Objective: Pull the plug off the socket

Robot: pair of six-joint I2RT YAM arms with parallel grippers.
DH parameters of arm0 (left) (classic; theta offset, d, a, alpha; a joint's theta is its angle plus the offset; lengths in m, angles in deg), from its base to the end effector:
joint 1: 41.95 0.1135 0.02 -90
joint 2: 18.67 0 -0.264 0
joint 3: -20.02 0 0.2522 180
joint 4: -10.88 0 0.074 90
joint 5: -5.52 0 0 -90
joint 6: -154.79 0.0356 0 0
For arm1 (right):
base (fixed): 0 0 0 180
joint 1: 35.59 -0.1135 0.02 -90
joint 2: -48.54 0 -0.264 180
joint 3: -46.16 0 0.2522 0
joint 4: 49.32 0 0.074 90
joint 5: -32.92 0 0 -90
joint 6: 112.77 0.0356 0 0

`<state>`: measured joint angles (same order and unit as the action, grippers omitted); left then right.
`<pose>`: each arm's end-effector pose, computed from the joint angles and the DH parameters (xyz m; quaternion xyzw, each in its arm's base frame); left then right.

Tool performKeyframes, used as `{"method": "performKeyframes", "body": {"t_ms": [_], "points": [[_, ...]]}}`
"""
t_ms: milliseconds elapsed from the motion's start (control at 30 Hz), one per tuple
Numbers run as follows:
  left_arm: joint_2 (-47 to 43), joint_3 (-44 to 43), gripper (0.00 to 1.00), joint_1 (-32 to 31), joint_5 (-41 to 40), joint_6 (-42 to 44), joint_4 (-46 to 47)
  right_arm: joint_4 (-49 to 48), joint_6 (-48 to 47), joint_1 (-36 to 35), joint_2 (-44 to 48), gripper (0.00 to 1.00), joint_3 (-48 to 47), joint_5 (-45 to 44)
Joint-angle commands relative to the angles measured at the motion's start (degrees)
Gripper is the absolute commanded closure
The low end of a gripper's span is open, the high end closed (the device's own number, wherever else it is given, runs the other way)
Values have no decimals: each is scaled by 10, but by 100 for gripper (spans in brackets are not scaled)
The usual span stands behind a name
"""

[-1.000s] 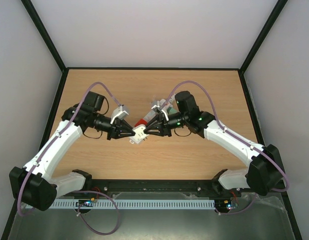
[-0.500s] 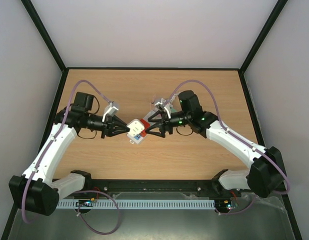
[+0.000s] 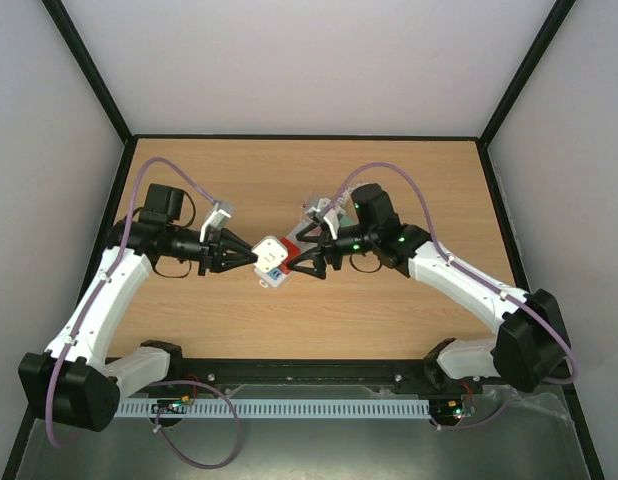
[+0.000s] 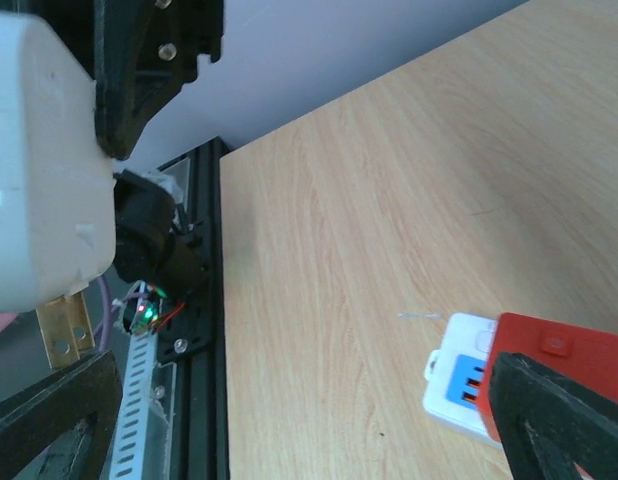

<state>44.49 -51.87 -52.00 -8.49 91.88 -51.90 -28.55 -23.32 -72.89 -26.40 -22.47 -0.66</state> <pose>0.1895 -0.0687 0.3205 0.4188 0.6501 -0.5431 0.3273 0.2091 0.1966 0.2981 -0.4772 0.6310 0.5276 0.3094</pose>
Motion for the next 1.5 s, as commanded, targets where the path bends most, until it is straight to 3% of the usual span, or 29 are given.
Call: {"method": "performKeyframes", "body": {"t_ms": [0, 633, 1467], "points": [[-4, -8, 97, 3, 36, -10, 3, 1, -21, -28, -19, 1, -28, -4], [-29, 49, 97, 2, 5, -118, 121, -7, 8, -39, -21, 1, -69, 33], [-30, 57, 97, -10, -3, -142, 141, -39, 49, -40, -39, 1, -86, 25]]}}
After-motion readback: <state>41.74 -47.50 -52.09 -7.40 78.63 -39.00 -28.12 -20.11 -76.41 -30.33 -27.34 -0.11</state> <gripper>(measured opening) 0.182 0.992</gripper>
